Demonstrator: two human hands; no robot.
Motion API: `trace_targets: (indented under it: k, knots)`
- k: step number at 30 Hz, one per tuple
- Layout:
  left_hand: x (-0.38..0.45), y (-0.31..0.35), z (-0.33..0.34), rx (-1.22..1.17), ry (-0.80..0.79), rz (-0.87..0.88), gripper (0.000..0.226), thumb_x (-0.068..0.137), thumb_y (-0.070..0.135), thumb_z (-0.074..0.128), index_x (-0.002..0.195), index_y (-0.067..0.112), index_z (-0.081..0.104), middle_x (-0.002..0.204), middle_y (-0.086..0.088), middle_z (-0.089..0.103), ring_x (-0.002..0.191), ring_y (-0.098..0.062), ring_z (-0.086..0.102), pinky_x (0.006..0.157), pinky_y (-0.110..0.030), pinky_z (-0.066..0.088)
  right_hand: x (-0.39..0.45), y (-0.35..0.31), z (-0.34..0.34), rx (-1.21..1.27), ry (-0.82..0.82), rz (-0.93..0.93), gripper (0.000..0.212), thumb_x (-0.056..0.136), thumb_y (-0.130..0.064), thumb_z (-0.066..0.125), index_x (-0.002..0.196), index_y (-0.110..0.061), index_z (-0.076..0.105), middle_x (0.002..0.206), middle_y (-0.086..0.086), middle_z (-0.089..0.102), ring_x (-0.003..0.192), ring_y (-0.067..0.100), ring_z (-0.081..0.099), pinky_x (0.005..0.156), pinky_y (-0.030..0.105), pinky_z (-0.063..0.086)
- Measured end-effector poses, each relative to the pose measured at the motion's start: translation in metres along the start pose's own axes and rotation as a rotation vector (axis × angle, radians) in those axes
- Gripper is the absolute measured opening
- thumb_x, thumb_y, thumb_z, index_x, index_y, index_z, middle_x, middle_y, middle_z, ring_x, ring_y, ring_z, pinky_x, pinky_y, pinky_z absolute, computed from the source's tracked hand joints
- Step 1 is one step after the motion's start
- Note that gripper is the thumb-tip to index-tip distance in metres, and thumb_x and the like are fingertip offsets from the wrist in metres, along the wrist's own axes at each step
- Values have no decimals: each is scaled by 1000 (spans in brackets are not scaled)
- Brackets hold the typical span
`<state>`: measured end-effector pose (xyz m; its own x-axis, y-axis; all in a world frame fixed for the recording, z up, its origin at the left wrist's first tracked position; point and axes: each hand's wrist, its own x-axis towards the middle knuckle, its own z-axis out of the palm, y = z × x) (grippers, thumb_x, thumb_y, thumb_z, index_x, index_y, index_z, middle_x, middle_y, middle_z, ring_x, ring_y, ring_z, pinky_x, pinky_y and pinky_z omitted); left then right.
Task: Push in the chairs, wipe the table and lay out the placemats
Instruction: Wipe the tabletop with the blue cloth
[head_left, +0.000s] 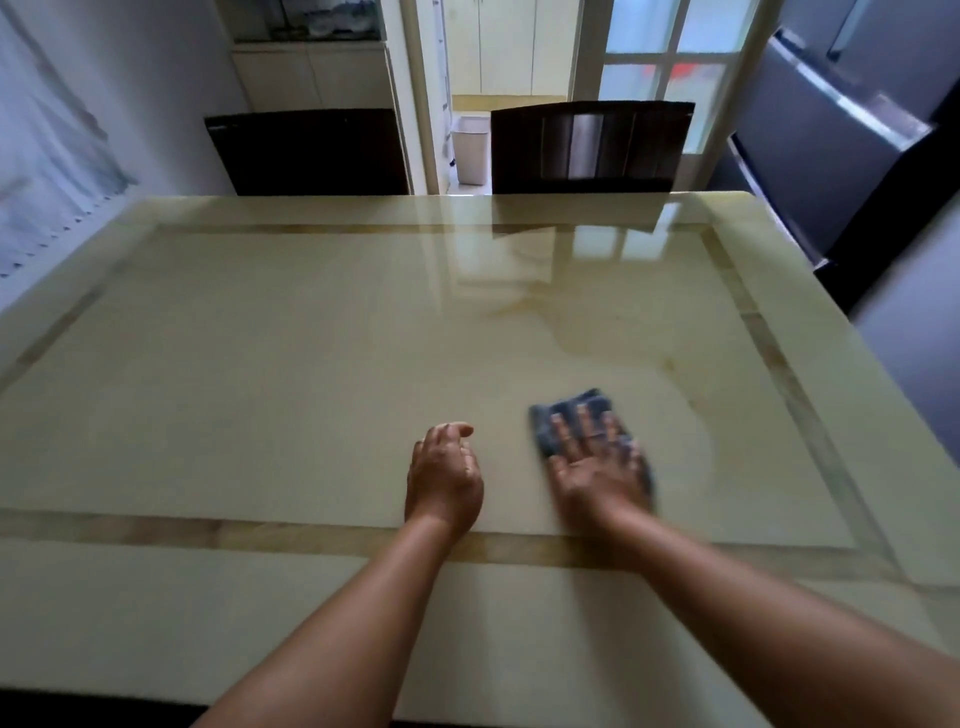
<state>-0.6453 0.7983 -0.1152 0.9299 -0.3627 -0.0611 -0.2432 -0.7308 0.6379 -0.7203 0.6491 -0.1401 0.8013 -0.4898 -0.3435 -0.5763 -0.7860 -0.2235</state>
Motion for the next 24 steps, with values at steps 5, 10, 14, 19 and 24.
trace_targets:
  k: [5,10,14,19,24]
  knots:
    - [-20,31,21,-30,-38,-27,33,90,6,40,120,9,54,127,-13,53,119,-27,44,102,-29,31,-48,-7,9,-122,-88,-388,57,100,-46,19,148,-38,-11,155,-13,-22,138,11,-29,113,38,-16]
    - [-43,51,42,-17,-145,73,36,91,6,39,125,10,51,132,-11,51,123,-26,42,104,-27,29,-55,92,-19,-130,-65,-253,55,100,-47,19,148,-40,-8,156,-14,-20,144,10,-20,115,34,-9]
    - [-61,58,53,-11,-223,78,37,92,7,37,128,11,48,135,-10,49,125,-26,40,106,-29,28,-69,166,-33,-82,-48,125,56,101,-45,20,150,-35,-6,159,-5,-18,147,18,-13,117,41,-1]
    - [-82,61,61,9,-215,78,35,92,8,38,125,9,51,131,-13,53,124,-29,42,105,-31,29,-71,127,-32,-8,-148,212,57,101,-42,20,150,-35,-7,157,2,-24,144,32,-21,116,51,-7]
    - [-85,97,73,-50,-118,97,32,91,5,40,119,5,55,125,-17,56,119,-31,45,102,-31,30,-108,93,-7,-159,-202,-373,56,101,-40,26,150,-38,-1,158,-5,-20,144,21,-22,116,45,-11]
